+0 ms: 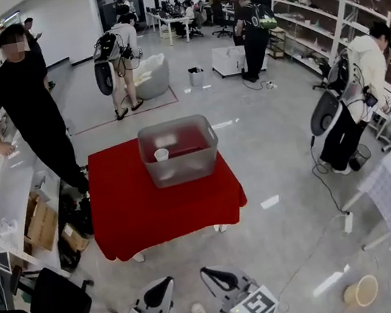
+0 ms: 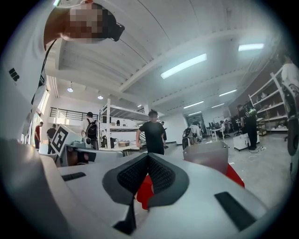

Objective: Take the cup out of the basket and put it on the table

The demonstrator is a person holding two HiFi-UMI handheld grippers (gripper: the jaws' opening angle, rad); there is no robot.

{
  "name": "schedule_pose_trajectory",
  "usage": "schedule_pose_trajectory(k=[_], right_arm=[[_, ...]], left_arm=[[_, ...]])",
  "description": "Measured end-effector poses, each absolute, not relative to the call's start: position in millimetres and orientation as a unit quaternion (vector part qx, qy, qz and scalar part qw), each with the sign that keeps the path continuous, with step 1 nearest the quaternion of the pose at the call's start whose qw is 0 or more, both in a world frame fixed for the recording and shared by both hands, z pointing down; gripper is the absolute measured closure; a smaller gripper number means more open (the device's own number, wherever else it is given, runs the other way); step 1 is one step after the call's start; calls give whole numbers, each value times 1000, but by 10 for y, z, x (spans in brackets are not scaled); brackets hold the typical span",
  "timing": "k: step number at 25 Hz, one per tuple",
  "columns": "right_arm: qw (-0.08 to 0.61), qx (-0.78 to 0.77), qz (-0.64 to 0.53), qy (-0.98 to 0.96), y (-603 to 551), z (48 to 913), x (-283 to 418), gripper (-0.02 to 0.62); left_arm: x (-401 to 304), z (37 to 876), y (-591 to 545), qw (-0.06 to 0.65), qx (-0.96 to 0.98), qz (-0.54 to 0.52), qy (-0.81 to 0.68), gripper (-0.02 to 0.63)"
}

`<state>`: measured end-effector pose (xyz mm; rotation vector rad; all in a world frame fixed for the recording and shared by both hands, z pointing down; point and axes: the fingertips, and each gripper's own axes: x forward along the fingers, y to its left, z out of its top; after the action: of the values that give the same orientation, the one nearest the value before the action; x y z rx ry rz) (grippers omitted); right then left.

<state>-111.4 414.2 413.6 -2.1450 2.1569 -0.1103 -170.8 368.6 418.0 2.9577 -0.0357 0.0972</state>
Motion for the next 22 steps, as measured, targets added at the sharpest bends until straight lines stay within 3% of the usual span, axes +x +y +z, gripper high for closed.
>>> schedule_pose_trajectory(k=[22], right_arm=[[31,-724,-27,689,3233,4094,-680,588]], left_arm=[[-1213,4187,2744,92,995,30,16,601]])
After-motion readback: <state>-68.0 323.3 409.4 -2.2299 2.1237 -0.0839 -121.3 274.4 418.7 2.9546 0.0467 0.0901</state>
